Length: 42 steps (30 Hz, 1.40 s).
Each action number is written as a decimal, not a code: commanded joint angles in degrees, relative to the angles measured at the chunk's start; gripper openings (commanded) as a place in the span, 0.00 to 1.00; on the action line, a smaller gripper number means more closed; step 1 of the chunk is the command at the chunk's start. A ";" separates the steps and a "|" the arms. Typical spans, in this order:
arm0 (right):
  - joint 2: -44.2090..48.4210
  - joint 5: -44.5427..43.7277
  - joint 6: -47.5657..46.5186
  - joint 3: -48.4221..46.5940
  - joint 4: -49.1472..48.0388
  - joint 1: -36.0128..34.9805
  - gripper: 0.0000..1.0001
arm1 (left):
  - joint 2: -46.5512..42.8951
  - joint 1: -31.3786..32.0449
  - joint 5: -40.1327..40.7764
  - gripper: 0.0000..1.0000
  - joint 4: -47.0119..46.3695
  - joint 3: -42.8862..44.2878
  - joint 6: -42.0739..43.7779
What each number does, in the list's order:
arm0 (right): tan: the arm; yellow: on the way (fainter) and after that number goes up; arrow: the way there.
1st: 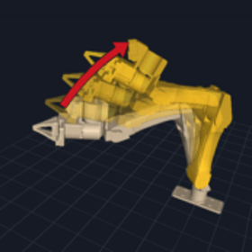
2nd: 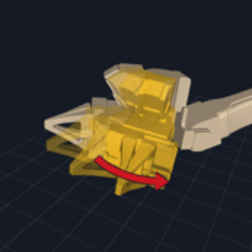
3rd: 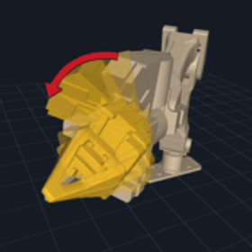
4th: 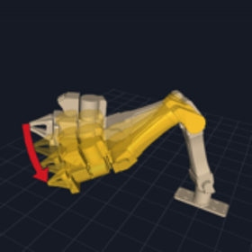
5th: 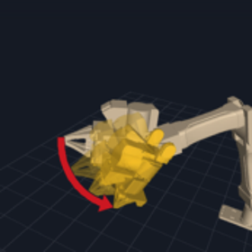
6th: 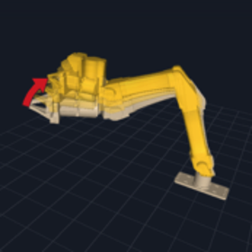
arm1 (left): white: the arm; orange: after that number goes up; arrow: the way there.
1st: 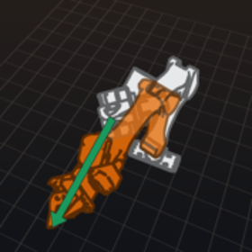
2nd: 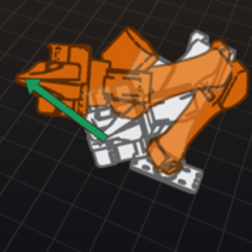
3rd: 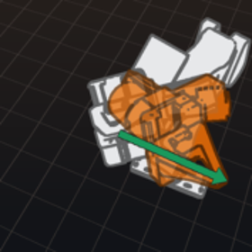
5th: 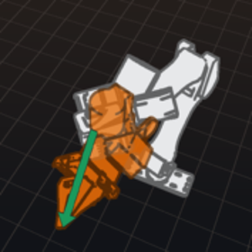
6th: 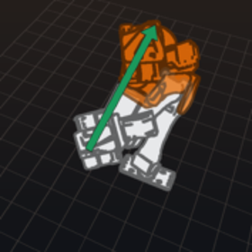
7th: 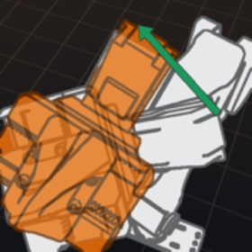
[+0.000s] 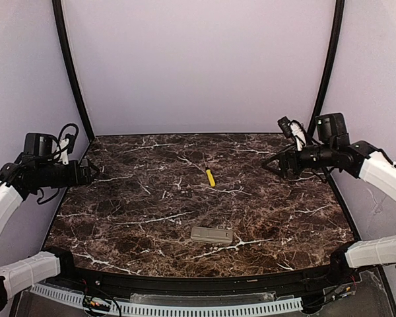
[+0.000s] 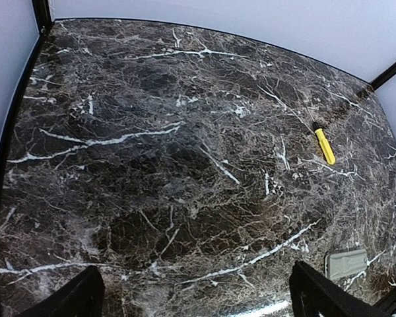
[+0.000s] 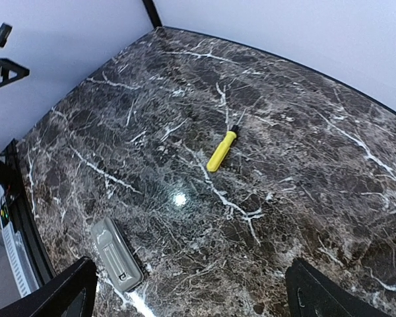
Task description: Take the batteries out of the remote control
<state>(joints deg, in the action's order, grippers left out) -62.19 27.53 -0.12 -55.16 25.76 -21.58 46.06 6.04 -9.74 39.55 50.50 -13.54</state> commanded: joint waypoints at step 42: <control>-34.75 -20.65 -18.39 -2.32 -1.82 -37.69 0.91 | -0.41 5.25 -6.64 0.97 -4.74 -5.26 -0.21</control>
<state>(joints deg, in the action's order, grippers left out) -95.39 8.95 -18.24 -57.54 24.45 -58.37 45.84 11.09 -15.18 35.35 46.00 -14.28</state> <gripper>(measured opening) 0.927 0.975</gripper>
